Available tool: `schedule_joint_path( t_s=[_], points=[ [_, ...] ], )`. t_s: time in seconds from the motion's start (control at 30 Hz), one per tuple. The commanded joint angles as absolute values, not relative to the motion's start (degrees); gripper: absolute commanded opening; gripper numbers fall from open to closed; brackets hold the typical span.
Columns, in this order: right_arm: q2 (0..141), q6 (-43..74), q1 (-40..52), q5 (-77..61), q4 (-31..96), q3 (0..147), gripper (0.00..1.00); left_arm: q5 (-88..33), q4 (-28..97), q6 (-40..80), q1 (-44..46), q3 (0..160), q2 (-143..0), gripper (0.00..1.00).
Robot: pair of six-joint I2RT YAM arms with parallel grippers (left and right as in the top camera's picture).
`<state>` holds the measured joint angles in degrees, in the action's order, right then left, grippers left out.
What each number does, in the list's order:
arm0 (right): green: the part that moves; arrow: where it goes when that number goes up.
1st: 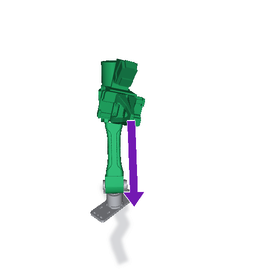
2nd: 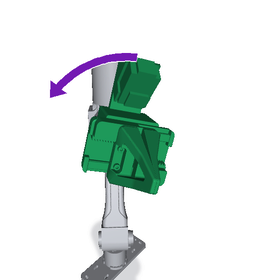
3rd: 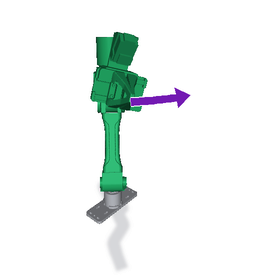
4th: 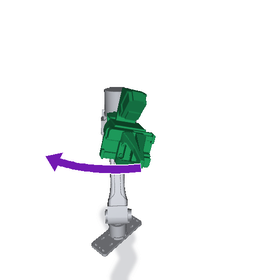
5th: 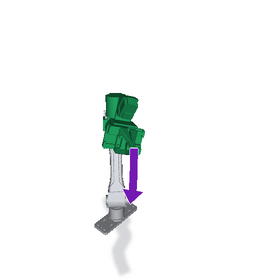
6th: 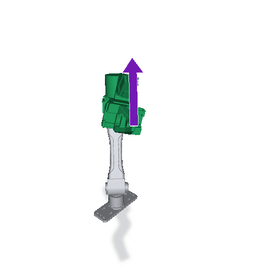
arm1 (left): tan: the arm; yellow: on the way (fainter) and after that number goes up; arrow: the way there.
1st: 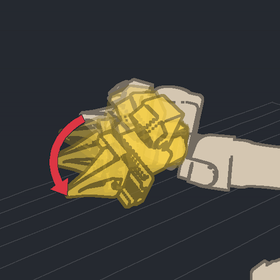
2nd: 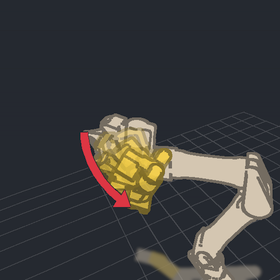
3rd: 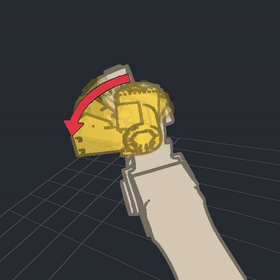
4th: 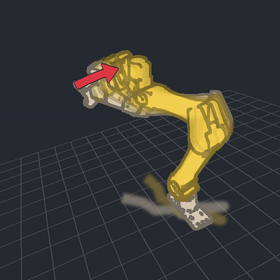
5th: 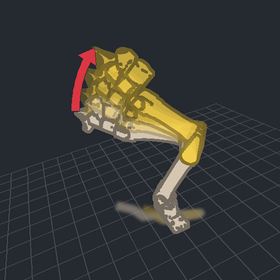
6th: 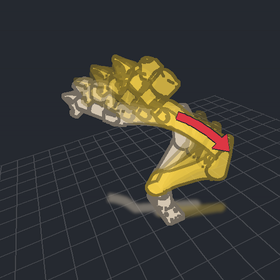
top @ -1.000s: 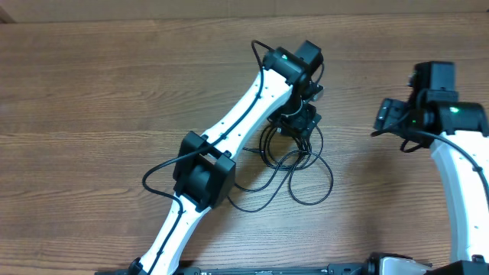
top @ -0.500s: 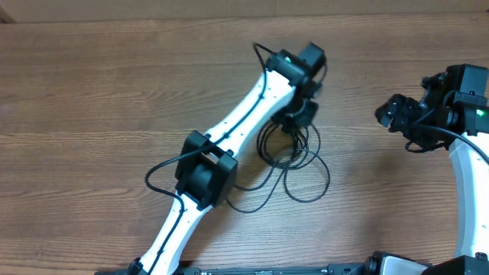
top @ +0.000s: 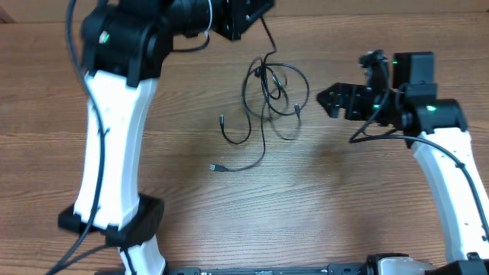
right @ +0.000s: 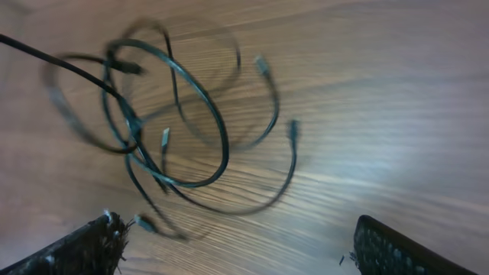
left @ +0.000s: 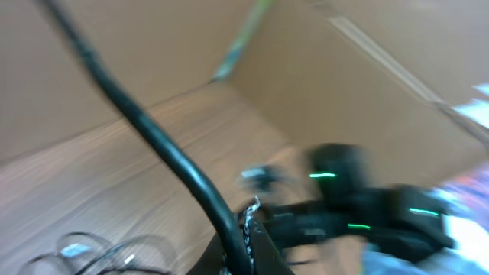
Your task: Untangle cables
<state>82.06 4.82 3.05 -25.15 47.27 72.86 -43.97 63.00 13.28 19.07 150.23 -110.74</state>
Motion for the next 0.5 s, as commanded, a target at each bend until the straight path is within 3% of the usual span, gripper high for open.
schedule_joint_path(
  t_s=[0.0, 0.2, 0.27, 0.33, 0.37, 0.47],
  points=[
    [84.38, 4.21, 6.26, -25.80, 45.25, 73.08, 0.95, -50.02, 61.71, 13.78, 20.18, 150.02, -110.15, 0.04],
    [90.32, 4.45, 9.26, -25.91, 42.26, 73.08, 0.94, -52.16, 56.90, 15.11, 20.16, 150.02, -106.78, 0.04],
    [91.59, 4.43, 9.72, -26.94, 41.17, 73.08, 0.87, -52.12, 56.23, 15.44, 20.16, 150.02, -105.97, 0.04],
    [92.44, 4.43, 10.04, -28.67, 40.23, 73.08, 0.73, -51.27, 56.05, 15.22, 20.03, 150.02, -105.49, 0.04],
    [92.75, 4.43, 10.09, -29.04, 40.05, 73.08, 0.61, -50.39, 56.10, 15.22, 19.84, 150.02, -105.34, 0.04],
    [93.27, 4.45, 10.07, -26.68, 40.21, 73.08, 0.14, -49.08, 56.36, 15.18, 19.03, 150.02, -105.32, 0.04]
  ],
)
